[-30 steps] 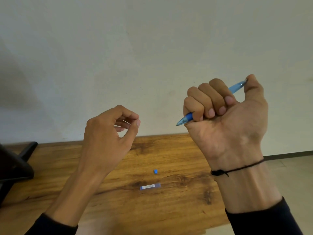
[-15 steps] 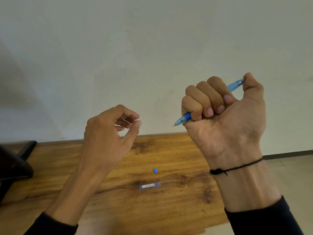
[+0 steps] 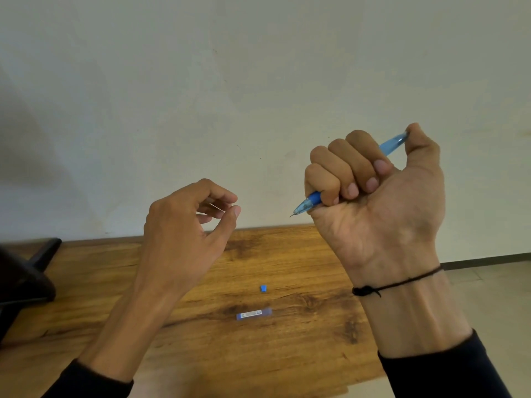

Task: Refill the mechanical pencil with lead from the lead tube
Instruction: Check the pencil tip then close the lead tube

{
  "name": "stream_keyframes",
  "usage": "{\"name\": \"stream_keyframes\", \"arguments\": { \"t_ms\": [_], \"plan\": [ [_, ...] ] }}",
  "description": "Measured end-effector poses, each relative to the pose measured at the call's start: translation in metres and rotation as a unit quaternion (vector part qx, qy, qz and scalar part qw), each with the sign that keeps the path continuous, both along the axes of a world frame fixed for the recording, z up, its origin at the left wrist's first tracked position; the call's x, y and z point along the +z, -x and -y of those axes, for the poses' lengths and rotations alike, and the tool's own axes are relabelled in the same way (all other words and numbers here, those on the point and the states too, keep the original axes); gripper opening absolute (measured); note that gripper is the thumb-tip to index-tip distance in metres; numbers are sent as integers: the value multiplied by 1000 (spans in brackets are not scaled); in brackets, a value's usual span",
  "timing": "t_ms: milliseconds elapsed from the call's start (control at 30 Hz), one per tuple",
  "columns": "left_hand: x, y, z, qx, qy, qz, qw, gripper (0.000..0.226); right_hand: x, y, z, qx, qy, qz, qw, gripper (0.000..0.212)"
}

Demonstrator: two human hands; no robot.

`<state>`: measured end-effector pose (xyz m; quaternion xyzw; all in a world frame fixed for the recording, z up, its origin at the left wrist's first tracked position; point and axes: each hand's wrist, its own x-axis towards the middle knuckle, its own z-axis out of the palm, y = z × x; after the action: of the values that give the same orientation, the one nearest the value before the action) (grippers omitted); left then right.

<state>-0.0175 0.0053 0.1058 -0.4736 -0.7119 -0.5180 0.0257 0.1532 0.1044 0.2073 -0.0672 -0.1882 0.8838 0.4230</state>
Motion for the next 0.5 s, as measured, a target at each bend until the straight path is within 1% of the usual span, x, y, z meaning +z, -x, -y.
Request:
{"name": "stream_keyframes", "arguments": {
  "t_ms": [400, 500],
  "plan": [
    [-3, -1, -1, -11, 0, 3, 1000, 13, -4, 1, -3, 3, -8, 0, 1000, 64],
    [-5, 0, -1, -14, 0, 8, 1000, 13, -8, 2, -7, -1, -4, 18, 1000, 57]
  ]
}}
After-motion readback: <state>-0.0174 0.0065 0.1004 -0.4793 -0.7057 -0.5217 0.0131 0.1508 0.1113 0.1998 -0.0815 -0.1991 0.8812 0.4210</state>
